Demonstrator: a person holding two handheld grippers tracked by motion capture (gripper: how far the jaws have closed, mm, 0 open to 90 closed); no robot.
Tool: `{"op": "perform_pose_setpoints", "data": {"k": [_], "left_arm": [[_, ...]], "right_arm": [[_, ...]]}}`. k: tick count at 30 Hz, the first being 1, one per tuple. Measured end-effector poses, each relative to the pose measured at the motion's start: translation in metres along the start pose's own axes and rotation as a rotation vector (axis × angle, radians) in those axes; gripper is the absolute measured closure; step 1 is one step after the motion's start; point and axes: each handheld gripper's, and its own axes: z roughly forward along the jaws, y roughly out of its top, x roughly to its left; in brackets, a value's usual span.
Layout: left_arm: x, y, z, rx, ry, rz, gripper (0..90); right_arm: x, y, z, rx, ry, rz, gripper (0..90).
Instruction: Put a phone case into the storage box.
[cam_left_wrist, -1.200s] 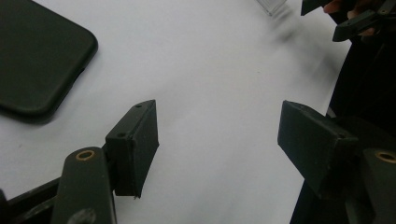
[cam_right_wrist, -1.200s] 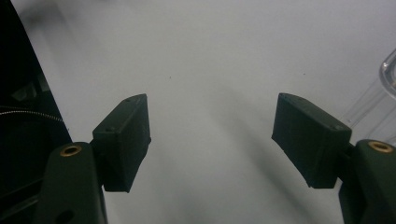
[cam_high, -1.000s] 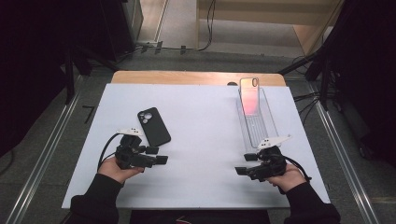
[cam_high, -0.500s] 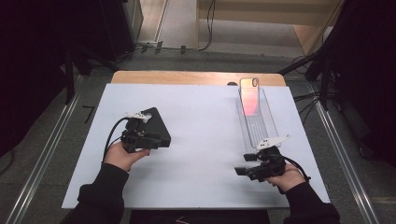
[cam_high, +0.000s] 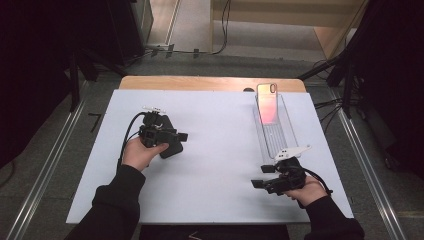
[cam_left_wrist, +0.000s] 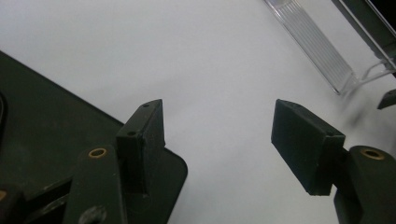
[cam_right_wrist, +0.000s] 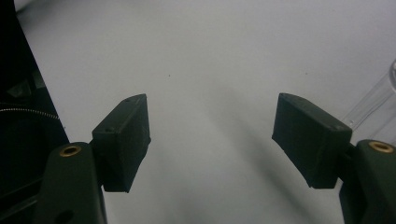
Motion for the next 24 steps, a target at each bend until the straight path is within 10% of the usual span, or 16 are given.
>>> {"op": "perform_pose_setpoints", "data": {"k": [13,21,24], "left_arm": [[0.008,0.011,0.028,0.007,0.035,-0.03,40.0],[0.02,0.002,0.036,0.054,0.016,-0.05,88.6],[0.022,0.0,0.038,0.076,0.025,-0.042,90.0]], "right_arm": [[-0.001,-0.004,-0.002,0.002,-0.011,0.011,25.6],[-0.002,-0.006,-0.004,0.001,-0.015,0.016,25.7],[-0.002,-0.007,-0.004,0.004,-0.018,0.012,25.6]]}}
